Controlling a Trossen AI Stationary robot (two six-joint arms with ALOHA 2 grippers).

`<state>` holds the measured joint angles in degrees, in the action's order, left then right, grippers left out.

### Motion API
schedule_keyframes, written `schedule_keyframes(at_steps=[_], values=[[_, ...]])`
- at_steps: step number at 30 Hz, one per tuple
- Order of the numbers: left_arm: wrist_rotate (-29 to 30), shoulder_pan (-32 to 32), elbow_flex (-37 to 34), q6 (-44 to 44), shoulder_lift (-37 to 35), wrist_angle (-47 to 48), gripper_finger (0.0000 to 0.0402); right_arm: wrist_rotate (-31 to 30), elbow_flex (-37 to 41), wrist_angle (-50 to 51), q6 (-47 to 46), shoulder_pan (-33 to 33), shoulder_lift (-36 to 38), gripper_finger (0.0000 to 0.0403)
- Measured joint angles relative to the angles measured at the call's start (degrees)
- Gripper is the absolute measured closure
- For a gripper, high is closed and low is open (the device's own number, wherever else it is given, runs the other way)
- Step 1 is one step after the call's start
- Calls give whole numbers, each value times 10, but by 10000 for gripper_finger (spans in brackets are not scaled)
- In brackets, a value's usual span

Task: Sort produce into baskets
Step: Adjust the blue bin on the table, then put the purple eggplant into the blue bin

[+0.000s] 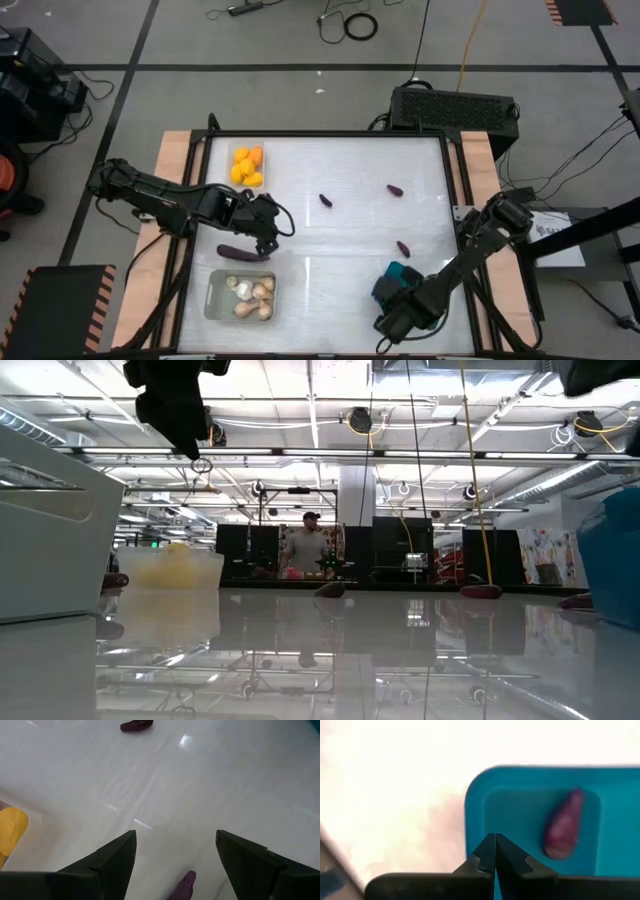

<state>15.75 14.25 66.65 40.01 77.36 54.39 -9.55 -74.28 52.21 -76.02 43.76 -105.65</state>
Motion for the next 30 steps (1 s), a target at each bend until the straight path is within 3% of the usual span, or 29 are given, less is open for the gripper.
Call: schedule_keyframes(at_steps=[10,15,23,30], values=[[0,9,0,16,0,1,123,38,0,-113,124,35,0,403],[1,9,0,14,0,1,123,38,0,-116,104,53,0,403],[6,8,-7,12,3,0,123,-40,0,-109,50,35,24,403],[4,8,-7,12,6,3,123,-55,0,-55,29,12,44,403]])
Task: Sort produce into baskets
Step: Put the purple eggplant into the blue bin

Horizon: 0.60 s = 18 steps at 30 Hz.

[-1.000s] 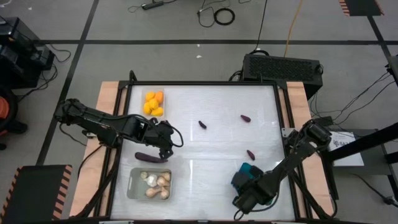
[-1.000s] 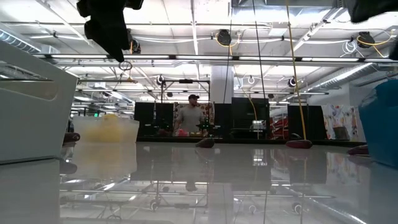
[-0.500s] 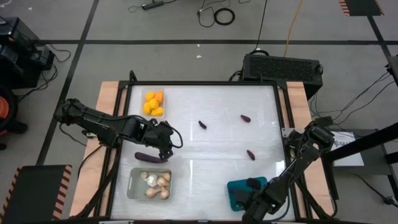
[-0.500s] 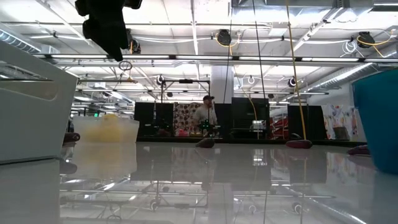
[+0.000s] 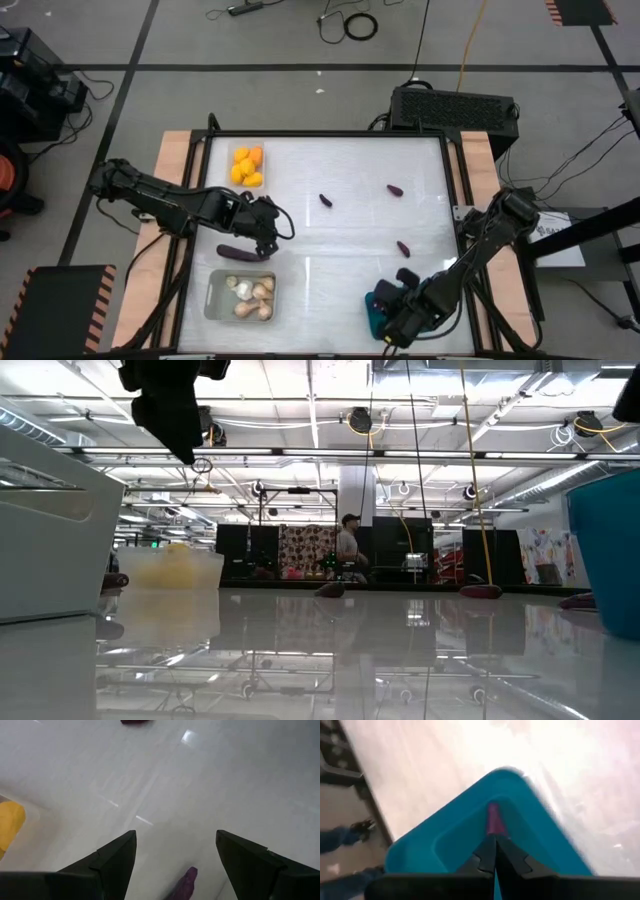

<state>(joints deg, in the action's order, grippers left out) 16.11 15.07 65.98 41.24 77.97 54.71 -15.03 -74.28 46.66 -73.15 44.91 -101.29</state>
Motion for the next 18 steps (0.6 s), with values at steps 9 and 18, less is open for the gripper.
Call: schedule_keyframes(at_steps=[9,18], values=[[-70,0,0,118,0,155,123,-100,0,-3,-27,-1,41,403],[-150,16,-10,9,0,282,123,-108,0,-11,-23,2,47,403]])
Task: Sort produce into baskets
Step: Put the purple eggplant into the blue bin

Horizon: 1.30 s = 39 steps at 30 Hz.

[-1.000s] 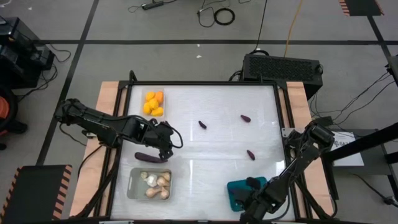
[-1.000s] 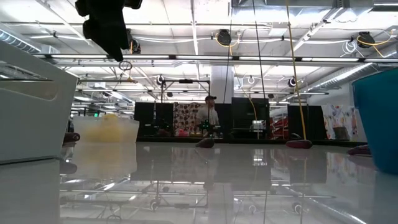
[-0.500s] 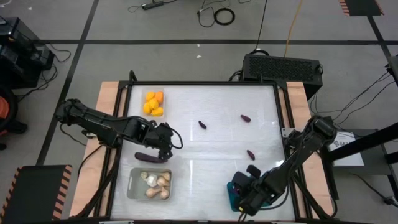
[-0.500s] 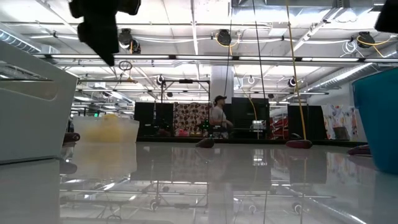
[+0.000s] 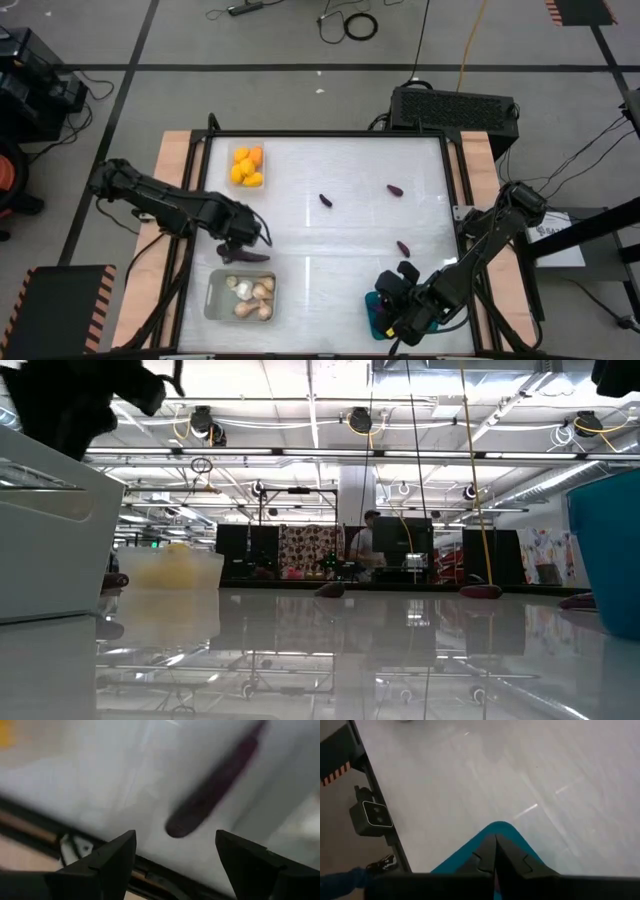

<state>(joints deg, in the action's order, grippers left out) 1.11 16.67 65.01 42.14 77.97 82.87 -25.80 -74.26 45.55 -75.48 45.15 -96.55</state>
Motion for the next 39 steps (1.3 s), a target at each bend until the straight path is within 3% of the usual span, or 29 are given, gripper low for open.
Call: schedule_keyframes(at_steps=[5,14,26,39], values=[[-41,27,-66,-122,0,-74,123,-8,0,-7,0,1,0,403],[-32,35,-188,-127,0,-175,123,-15,0,-17,-2,7,0,403],[-24,48,-267,-157,-1,-248,128,-14,0,-17,-7,7,0,403],[-23,48,-256,-156,1,-257,264,-14,0,-16,-14,7,-1,403]])
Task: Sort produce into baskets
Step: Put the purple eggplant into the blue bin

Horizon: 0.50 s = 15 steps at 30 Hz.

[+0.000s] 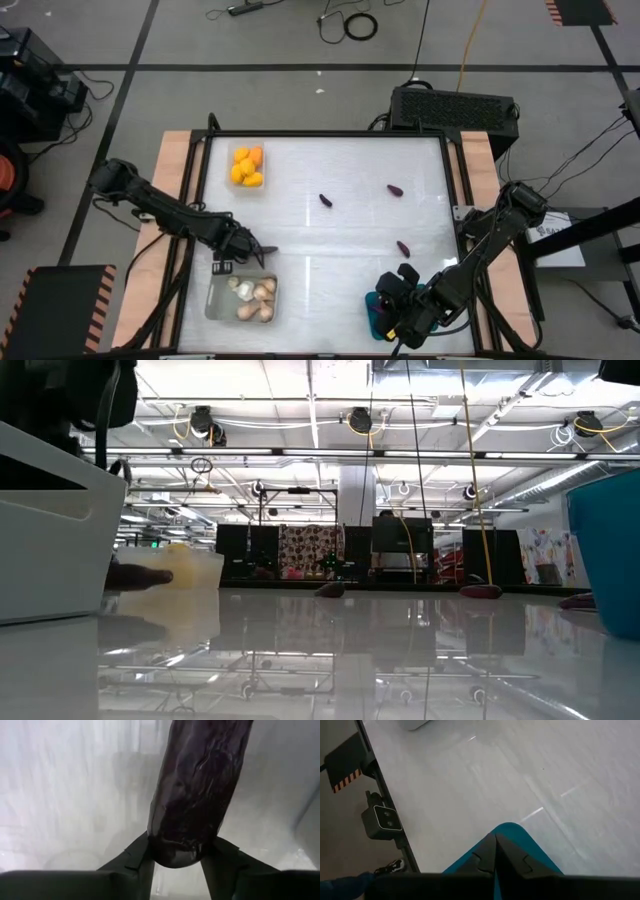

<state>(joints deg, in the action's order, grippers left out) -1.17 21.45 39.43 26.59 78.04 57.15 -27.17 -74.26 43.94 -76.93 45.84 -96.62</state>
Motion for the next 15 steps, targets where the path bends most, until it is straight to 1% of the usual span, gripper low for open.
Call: schedule_keyframes(at_steps=[3,7,9,12,15], values=[[6,0,25,0,0,28,270,0,0,0,0,0,0,403],[33,0,64,0,0,74,265,-1,0,1,2,-1,0,403],[37,0,84,0,0,88,264,-1,0,1,2,-1,0,403],[34,0,120,0,0,80,263,-1,0,1,1,-1,0,403],[31,0,156,18,0,40,263,-1,0,1,-1,-1,0,403]])
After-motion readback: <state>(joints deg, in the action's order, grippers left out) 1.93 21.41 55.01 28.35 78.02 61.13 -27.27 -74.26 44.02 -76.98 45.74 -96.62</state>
